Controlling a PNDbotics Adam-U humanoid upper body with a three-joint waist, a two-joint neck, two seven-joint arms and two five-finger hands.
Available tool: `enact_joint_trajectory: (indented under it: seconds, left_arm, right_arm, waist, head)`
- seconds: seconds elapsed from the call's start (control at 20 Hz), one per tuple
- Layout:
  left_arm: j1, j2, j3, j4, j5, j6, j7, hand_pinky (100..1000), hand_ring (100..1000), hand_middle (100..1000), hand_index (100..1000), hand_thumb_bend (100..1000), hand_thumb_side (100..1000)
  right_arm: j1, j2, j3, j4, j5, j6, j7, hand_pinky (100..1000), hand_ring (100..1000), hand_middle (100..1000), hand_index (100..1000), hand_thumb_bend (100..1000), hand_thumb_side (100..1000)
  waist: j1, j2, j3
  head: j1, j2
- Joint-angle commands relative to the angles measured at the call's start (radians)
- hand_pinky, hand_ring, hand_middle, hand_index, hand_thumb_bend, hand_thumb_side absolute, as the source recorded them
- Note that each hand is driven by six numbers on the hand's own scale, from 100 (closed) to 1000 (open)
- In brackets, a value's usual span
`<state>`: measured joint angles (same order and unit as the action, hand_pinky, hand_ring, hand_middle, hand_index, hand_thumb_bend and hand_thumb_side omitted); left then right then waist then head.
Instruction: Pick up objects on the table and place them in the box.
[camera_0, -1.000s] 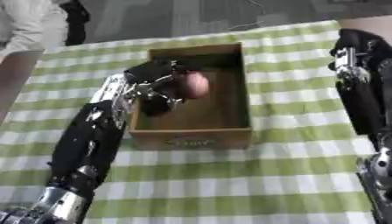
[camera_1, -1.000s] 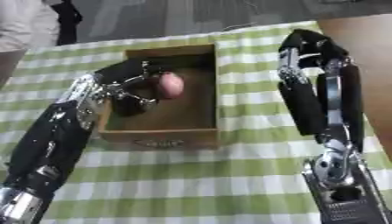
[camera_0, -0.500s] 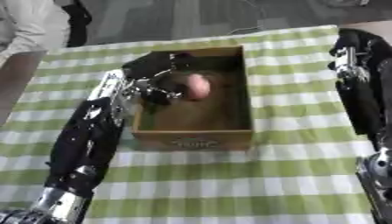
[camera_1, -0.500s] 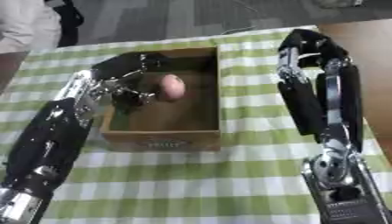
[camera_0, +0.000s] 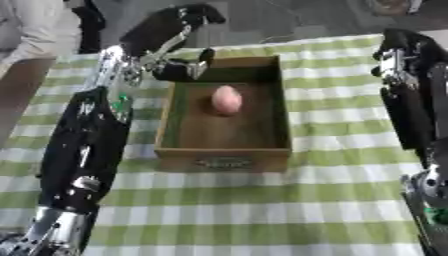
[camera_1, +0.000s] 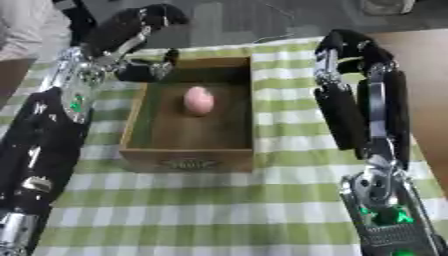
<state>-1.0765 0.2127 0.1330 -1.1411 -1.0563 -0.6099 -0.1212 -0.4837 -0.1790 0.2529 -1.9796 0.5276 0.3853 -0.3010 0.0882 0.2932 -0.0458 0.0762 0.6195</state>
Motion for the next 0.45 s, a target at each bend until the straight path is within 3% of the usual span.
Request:
enact_joint_trajectory:
  seconds: [0.05, 0.15, 0.2, 0.35, 0.4, 0.45]
  left_arm:
    - [0.005, 0.061, -0.007, -0.110, 0.151, 0.046, -0.001, 631, 738, 782, 850, 100, 220]
    - [0.043, 0.089, -0.004, -0.180, 0.267, 0.092, 0.006, 619, 721, 766, 839, 100, 297]
    - [0.065, 0.101, 0.002, -0.215, 0.325, 0.121, 0.010, 596, 694, 744, 827, 100, 402]
    - [0.141, 0.139, 0.032, -0.331, 0.516, 0.224, 0.038, 502, 604, 677, 804, 100, 569]
    - [0.169, 0.152, 0.043, -0.372, 0.583, 0.246, 0.059, 457, 576, 656, 795, 100, 675]
    - [0.198, 0.167, 0.052, -0.410, 0.647, 0.256, 0.081, 453, 575, 652, 787, 100, 640]
  right_arm:
    - [-0.007, 0.003, -0.010, -0.020, 0.012, -0.003, -0.001, 851, 610, 616, 823, 100, 964]
    - [-0.005, 0.002, -0.014, -0.020, 0.016, -0.005, -0.005, 851, 610, 616, 823, 100, 964]
    - [-0.003, 0.001, -0.017, -0.020, 0.018, -0.005, -0.008, 851, 610, 616, 823, 100, 964]
    - [0.000, 0.000, -0.021, -0.020, 0.021, -0.007, -0.015, 850, 610, 616, 822, 100, 965]
    - [-0.001, 0.000, -0.023, -0.020, 0.023, -0.008, -0.018, 849, 610, 616, 822, 100, 963]
    - [-0.002, -0.001, -0.024, -0.020, 0.024, -0.009, -0.020, 848, 610, 617, 822, 100, 966]
  waist:
    - [-0.007, -0.030, 0.011]
    - [-0.009, -0.035, 0.024]
    - [-0.010, -0.037, 0.032]
    - [-0.014, -0.039, 0.052]
    - [-0.016, -0.039, 0.057]
    - [-0.017, -0.038, 0.062]
  head:
    - [-0.015, 0.018]
    - [-0.028, 0.033]
    - [-0.035, 0.039]
    - [-0.056, 0.055]
    - [-0.061, 0.059]
    - [-0.066, 0.061]
